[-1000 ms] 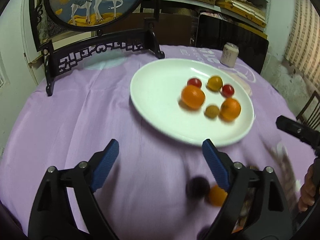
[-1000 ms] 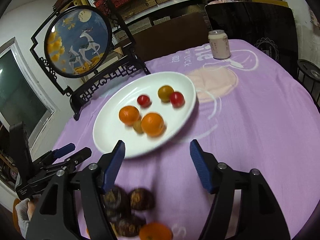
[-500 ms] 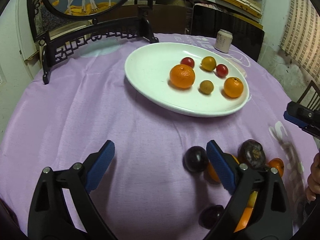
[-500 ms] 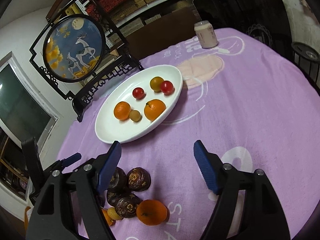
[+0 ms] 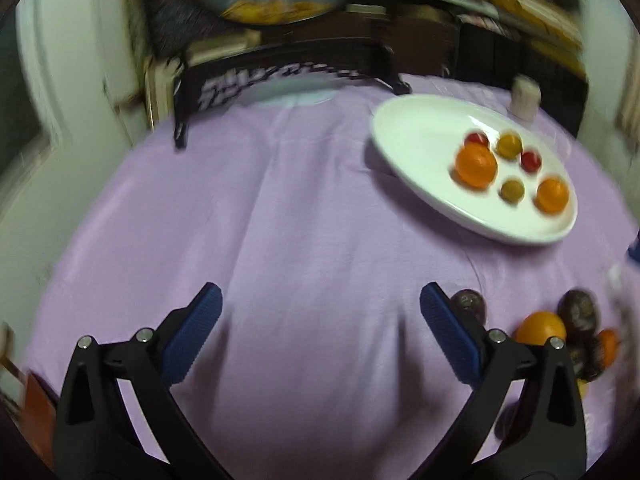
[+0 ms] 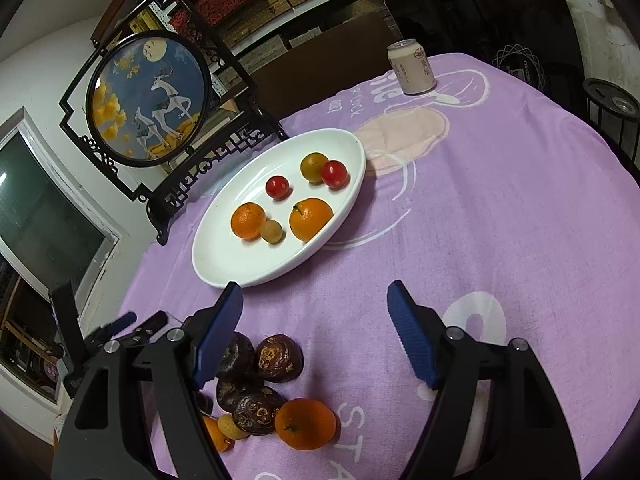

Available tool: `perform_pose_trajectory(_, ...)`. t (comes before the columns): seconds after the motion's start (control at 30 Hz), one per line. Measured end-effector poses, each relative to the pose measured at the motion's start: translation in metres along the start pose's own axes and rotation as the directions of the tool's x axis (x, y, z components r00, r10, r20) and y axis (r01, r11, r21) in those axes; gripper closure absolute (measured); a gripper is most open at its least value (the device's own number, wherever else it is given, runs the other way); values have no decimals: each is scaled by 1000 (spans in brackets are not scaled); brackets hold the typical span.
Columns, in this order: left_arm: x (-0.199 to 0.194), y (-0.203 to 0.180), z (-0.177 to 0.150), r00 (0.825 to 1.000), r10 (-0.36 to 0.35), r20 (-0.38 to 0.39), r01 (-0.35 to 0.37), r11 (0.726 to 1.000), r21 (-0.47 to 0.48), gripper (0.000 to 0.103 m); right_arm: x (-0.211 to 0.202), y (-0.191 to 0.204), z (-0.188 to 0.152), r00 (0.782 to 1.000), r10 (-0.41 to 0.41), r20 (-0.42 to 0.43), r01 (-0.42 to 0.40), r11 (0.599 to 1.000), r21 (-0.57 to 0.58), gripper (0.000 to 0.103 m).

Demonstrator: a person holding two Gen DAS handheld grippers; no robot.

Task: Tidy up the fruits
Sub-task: 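Grasp a dark plum with the left tool while the right tool grasps a dark brown fruit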

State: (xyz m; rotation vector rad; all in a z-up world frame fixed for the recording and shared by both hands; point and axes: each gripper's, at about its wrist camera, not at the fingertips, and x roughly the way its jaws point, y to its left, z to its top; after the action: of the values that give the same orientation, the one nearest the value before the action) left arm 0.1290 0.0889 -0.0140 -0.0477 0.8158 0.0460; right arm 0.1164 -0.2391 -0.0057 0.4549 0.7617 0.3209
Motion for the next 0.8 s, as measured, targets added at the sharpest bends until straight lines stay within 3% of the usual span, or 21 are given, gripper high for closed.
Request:
perform_pose_trajectory(0.07, -5, 14, -3, 997, -76, -3, 76, 994, -80, 2, -1, 2, 0, 1000, 4, 3, -4, 1000, -6, 28)
perform_pose_trajectory(0.13, -7, 11, -5, 996, -89, 3, 89, 993, -74, 2, -1, 5, -1, 1000, 4, 3, -4, 1000, -22, 28)
perform_pose_trajectory(0.33, -6, -31, -13, 998, -54, 12, 52, 994, 101, 2, 2, 7, -2, 1000, -8, -6, 7, 999, -34, 28)
perform_pose_trajectory(0.67, 1, -52, -21, 1000, 10, 30, -16, 974, 226, 2, 5, 10, -4, 1000, -19, -11, 18, 999, -51, 28)
perform_pose_trajectory(0.8, 3, -54, -20, 1000, 1, 30, -8, 970, 242, 4, 5, 12, -5, 1000, -26, -6, 26, 997, -70, 28)
